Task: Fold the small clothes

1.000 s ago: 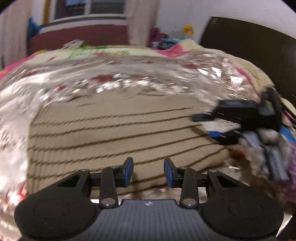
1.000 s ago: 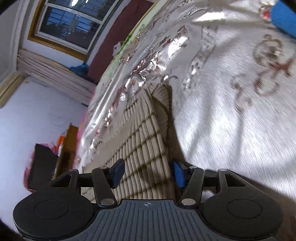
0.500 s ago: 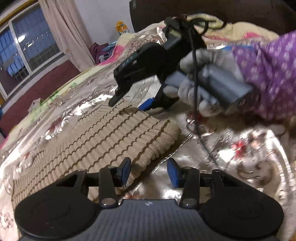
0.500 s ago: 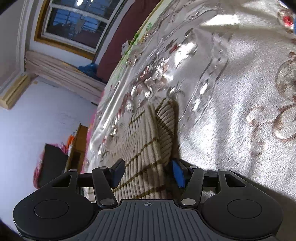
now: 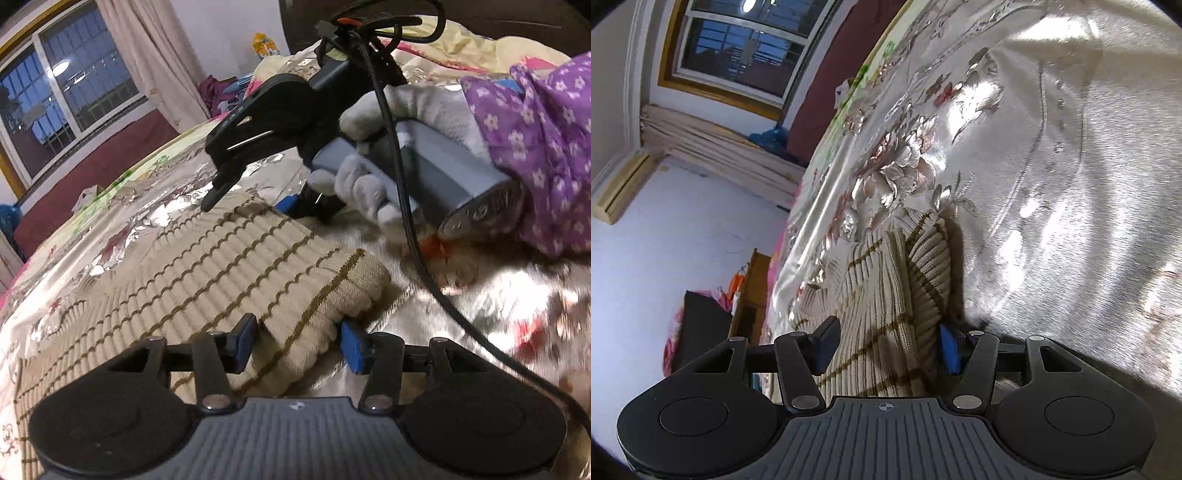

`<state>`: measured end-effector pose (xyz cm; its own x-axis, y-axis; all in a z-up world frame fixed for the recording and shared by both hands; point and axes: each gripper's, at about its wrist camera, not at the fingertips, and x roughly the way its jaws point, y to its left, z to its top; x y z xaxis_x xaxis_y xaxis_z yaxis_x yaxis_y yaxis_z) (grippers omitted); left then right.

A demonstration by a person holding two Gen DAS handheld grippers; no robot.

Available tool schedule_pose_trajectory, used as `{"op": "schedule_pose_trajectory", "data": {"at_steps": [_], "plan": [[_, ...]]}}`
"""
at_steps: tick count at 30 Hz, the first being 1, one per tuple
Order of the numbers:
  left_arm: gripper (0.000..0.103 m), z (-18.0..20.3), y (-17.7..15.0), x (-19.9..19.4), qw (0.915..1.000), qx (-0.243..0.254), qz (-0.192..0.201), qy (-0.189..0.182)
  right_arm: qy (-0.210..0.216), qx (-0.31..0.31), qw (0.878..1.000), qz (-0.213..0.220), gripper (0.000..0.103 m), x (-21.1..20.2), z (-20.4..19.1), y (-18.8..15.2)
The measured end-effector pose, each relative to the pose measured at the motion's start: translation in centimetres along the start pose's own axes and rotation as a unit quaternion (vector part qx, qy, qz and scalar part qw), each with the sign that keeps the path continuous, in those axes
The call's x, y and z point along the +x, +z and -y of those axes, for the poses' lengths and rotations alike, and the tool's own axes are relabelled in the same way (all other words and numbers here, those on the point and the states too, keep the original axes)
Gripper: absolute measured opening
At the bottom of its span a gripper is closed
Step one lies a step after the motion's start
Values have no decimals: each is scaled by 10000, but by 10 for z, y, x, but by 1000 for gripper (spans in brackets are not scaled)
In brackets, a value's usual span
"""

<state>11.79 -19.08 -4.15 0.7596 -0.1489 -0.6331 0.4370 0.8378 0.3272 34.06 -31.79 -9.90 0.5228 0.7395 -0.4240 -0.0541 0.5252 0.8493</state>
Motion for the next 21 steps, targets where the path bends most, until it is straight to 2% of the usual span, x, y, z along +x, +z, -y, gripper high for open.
{"op": "schedule_pose_trajectory", "data": {"at_steps": [2,4,7,11,13,21], "plan": [[51,-1,1,-1,10000,-82,-16,-31,-79,-19,10000,-14,54,1,-3,1],[44,-5,0,-3,9996,-212,-49,-159,-60,26,10000,37,54,-5,-2,0],[39,-12,0,-4,9990,-384,-60,-228,-129,27,9998,152,54,-18,1,-1],[38,-14,0,-7,9982,-508,-19,-325,-191,95,9991,366,55,-33,10,6],[38,-13,0,-5,9978,-544,-44,-366,-220,144,9992,298,54,-28,13,12],[38,-10,4,5,9982,-519,-105,-282,-398,-384,9985,-11,56,12,-12,10]]}}
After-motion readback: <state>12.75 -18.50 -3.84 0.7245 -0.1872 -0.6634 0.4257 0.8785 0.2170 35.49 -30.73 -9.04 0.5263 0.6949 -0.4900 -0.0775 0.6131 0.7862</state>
